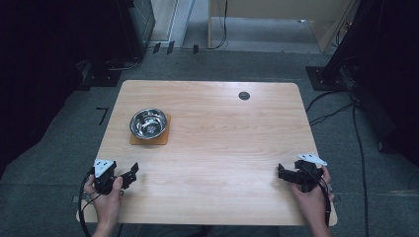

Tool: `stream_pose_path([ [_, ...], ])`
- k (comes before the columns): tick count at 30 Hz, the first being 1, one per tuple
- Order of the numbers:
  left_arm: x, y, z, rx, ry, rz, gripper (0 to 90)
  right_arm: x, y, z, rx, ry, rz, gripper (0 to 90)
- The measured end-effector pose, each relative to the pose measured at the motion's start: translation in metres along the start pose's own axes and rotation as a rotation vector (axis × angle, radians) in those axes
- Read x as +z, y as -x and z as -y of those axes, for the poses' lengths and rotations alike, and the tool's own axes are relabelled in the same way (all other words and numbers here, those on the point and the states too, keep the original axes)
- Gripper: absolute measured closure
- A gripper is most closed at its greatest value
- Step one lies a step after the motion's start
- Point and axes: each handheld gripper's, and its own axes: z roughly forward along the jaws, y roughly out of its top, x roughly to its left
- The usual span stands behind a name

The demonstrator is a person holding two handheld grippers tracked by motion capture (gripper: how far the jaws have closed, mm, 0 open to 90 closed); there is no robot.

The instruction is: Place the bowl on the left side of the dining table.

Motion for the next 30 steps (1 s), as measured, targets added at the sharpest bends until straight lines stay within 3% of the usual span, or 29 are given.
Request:
stream_pose_path([
  [13,-0.016,-0.014,0.014,0.084,-0.066,-0.055,13.8,0.0,0.0,0.0,0.0,0.0,0.0,0.0],
  [16,-0.017,-0.014,0.017,0.109,-0.087,-0.064,13.8,0.0,0.0,0.0,0.0,0.0,0.0,0.0],
  [21,-0.012,-0.013,0.017,0.116,-0.124,-0.074,13.8,0.0,0.0,0.0,0.0,0.0,0.0,0.0],
  [25,-0.007,-0.011,0.015,0.137,-0.17,-0.055,13.8,0.0,0.0,0.0,0.0,0.0,0.0,0.0],
  [30,-0.006,-0.011,0.015,0.141,-0.17,-0.048,13.6,0.0,0.0,0.0,0.0,0.0,0.0,0.0],
])
